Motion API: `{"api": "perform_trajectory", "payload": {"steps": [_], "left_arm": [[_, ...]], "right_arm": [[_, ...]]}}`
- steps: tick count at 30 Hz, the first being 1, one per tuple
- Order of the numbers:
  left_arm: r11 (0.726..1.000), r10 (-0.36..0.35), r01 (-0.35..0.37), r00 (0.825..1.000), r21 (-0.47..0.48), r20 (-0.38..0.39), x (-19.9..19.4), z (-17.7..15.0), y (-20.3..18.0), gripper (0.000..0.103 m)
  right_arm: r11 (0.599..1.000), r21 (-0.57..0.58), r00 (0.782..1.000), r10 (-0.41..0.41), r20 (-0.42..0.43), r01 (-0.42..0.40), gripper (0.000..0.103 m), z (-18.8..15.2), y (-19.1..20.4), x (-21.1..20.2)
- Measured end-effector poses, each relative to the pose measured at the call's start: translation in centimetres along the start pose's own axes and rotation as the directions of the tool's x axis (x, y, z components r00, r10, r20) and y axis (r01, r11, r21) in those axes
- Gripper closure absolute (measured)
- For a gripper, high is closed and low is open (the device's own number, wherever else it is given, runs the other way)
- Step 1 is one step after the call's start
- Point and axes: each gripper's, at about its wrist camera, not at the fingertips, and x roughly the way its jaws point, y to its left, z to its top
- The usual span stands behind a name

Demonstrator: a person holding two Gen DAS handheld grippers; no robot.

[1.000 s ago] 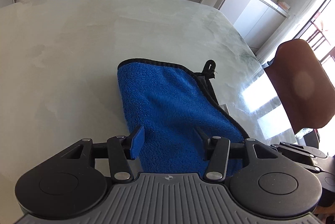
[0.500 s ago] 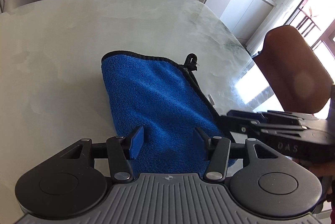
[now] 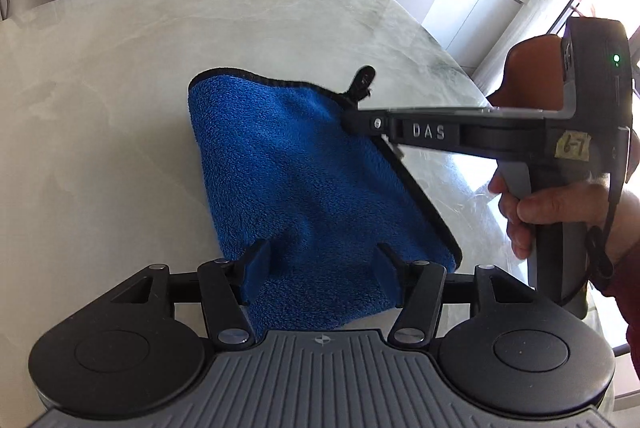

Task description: Fold towel

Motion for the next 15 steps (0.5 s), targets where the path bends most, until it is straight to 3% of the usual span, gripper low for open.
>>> {"api": "perform_trajectory", "payload": {"steps": [4, 8, 11, 15], "left_arm": [[0.999, 0.019, -0.019, 1.000, 0.034, 0.008, 0.4, -0.5, -0.8, 0.041], [0.999, 0.009, -0.010, 1.000, 0.049, 0.018, -0.4, -0.3, -0.9, 0.041], [0.999, 0.002, -0.004, 0.998, 0.036, 0.055, -1.2, 1.0, -0.2, 0.041], [0.999, 0.019, -0.024, 0.992, 0.037, 0.126, -1.7, 3.5, 0.7, 0.037]], "right_arm": [[0.999, -0.003, 0.998, -0.051, -0.028, 0.051, 0.091, 0.0, -0.4, 0.6], [0.994, -0.055, 0.995, -0.095, 0.017, 0.095, 0.079, -0.2, 0.4, -0.9], [0.999, -0.023, 0.997, -0.047, 0.067, 0.048, 0.075, -0.1, 0.8, -3.0], [0.998, 0.022, 0.997, 0.054, 0.059, -0.055, 0.075, -1.0, 1.2, -4.7]]}}
